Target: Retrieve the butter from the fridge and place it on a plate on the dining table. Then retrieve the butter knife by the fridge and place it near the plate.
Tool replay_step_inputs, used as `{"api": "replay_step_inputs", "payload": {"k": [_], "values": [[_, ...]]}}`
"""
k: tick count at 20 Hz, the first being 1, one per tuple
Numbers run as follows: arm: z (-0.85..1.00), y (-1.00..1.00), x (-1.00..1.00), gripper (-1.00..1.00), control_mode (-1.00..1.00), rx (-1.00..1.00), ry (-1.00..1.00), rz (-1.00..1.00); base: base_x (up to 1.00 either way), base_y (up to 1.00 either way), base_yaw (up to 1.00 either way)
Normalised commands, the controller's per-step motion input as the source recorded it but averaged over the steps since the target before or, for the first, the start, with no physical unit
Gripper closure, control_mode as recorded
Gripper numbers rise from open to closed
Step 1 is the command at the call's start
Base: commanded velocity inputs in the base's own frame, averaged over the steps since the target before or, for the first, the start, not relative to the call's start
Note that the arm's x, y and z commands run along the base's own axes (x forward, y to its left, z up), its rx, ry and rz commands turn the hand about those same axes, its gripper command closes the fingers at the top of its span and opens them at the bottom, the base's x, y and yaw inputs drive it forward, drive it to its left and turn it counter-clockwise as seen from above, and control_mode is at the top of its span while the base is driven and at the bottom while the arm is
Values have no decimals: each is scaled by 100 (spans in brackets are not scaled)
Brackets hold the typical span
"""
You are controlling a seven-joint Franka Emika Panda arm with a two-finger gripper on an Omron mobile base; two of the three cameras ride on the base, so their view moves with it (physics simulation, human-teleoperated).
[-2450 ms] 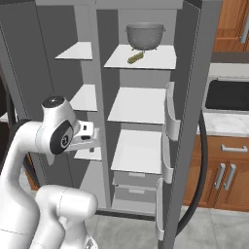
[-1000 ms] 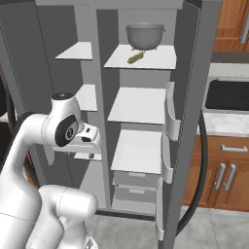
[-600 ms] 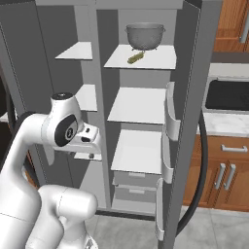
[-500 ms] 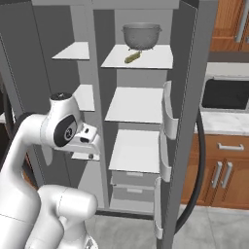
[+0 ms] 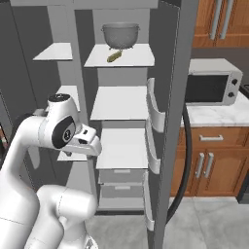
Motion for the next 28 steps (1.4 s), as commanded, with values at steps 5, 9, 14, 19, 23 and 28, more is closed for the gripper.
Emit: {"api": "replay_step_inputs", "payload": {"k": [5,9,14,19,23,28], "values": [[0,0,0,-100,100,0,0,0,22,16,-27],[0,0,0,-100,100,0,0,0,44,41,-26],[0,0,0,-100,100,0,0,0,36,23,-7],[0,0,0,-100,100,0,0,0,69,2,1],[0,0,0,-100,100,0,0,0,79,1,0],[0,0,0,-100,100,0,0,0,48,-5,1]]}}
